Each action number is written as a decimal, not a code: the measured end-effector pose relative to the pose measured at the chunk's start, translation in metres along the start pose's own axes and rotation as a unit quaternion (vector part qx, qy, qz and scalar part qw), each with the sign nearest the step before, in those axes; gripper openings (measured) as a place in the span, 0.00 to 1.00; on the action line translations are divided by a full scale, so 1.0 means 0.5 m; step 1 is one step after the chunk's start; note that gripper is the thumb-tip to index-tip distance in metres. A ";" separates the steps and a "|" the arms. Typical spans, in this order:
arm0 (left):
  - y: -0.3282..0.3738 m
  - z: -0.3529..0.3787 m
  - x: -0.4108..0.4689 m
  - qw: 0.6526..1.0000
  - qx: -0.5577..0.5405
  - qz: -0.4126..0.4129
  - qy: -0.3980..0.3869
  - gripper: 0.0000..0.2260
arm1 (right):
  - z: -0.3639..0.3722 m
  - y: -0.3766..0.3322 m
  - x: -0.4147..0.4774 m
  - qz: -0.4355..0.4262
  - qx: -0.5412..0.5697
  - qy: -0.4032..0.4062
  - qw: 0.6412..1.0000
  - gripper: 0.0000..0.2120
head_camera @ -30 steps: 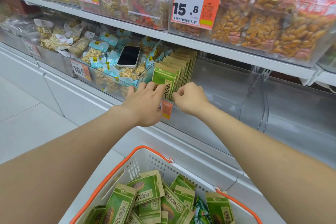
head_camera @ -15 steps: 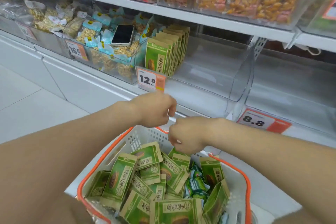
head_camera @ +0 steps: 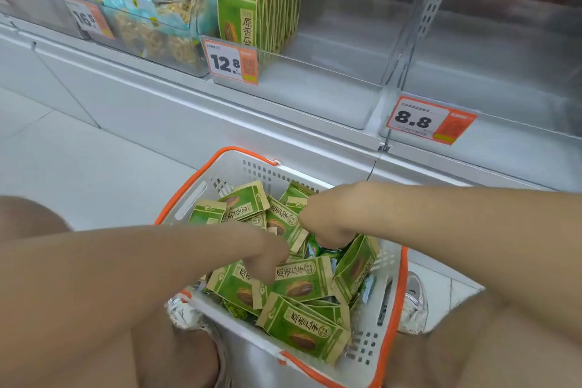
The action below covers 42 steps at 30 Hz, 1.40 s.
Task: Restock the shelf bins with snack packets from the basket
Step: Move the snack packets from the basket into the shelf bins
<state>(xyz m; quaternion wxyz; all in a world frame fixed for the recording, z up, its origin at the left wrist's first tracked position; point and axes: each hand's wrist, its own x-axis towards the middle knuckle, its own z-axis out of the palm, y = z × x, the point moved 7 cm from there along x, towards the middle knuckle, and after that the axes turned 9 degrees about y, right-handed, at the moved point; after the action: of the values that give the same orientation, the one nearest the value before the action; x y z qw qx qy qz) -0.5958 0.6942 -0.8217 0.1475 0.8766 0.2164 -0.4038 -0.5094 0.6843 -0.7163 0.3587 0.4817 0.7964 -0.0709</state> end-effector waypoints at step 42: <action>-0.148 -0.416 -0.271 0.715 -0.560 0.072 0.412 0.14 | -0.211 0.312 -0.112 0.177 0.670 0.433 0.576 0.22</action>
<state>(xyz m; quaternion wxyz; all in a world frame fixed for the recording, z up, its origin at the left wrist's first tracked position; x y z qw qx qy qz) -0.5772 0.8127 -0.5921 0.5369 0.7259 0.3784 0.2042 -0.4193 0.7746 -0.5668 -0.4486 0.6896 0.4813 -0.3026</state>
